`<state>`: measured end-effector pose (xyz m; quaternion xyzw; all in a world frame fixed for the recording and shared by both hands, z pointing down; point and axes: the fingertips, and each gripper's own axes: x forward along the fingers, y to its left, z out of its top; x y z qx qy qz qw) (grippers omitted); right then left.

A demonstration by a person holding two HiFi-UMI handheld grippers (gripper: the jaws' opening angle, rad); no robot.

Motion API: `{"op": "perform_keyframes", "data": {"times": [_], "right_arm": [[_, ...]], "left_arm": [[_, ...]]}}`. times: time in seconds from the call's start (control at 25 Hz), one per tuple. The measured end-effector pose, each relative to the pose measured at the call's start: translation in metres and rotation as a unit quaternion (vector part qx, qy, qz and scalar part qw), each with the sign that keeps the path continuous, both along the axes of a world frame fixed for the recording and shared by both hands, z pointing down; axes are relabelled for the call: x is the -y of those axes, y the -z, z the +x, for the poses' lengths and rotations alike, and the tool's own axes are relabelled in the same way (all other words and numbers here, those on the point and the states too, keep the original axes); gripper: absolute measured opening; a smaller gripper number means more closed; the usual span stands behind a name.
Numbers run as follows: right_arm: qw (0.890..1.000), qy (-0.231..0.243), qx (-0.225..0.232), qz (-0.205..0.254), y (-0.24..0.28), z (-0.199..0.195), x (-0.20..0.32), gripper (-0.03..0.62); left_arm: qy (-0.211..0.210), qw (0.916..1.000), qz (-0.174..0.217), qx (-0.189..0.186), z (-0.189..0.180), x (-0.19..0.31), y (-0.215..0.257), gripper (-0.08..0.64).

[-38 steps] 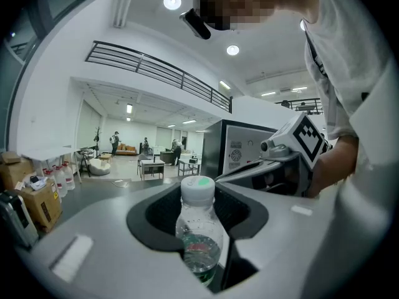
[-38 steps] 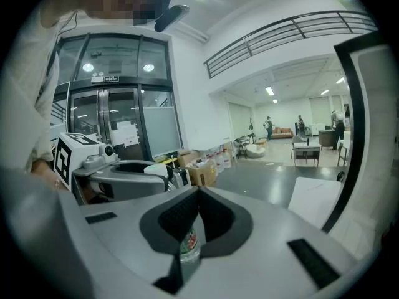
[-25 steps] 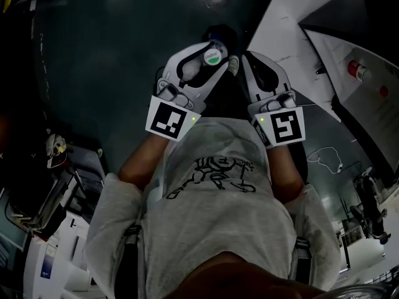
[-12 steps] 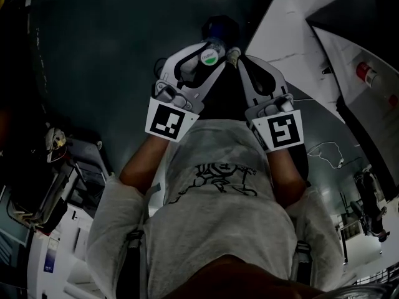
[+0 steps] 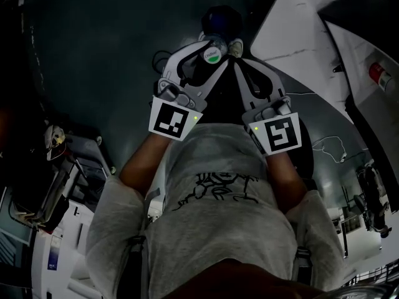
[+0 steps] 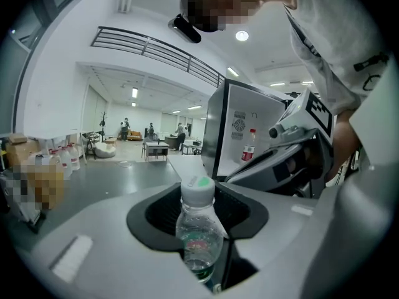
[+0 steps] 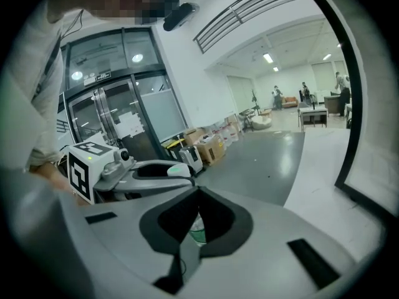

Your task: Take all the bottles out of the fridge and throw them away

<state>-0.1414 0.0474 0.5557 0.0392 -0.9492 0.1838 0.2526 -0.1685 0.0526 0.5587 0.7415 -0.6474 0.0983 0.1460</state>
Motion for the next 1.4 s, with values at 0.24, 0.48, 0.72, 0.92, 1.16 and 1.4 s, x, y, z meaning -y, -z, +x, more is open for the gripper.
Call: {"op": "perform_keyframes", "data": {"times": [0.24, 0.48, 0.72, 0.92, 1.16, 1.4], "right_arm": [[1.0, -0.003, -0.006, -0.019, -0.027, 0.01, -0.015, 0.008], [1.0, 0.001, -0.01, -0.018, -0.055, 0.02, -0.029, 0.008], [1.0, 0.021, -0.01, 0.003, -0.094, 0.026, -0.036, 0.008], [0.999, 0.02, -0.02, -0.021, -0.13, 0.028, -0.041, 0.008], [0.999, 0.027, -0.035, -0.012, -0.174, 0.031, -0.046, 0.008], [0.997, 0.061, -0.047, 0.014, -0.214, 0.032, -0.055, 0.008]], "left_arm": [[0.001, 0.9999, -0.01, 0.005, 0.006, -0.006, -0.028, 0.161], [0.003, 0.9998, -0.018, 0.007, 0.011, -0.015, -0.053, 0.161], [0.01, 0.9997, -0.021, -0.004, 0.013, -0.018, -0.085, 0.161], [0.022, 0.9992, -0.028, -0.016, 0.014, -0.023, -0.115, 0.161], [0.025, 0.999, -0.036, -0.015, 0.014, -0.027, -0.145, 0.16], [0.017, 0.999, -0.039, -0.007, 0.015, -0.032, -0.179, 0.16]]}}
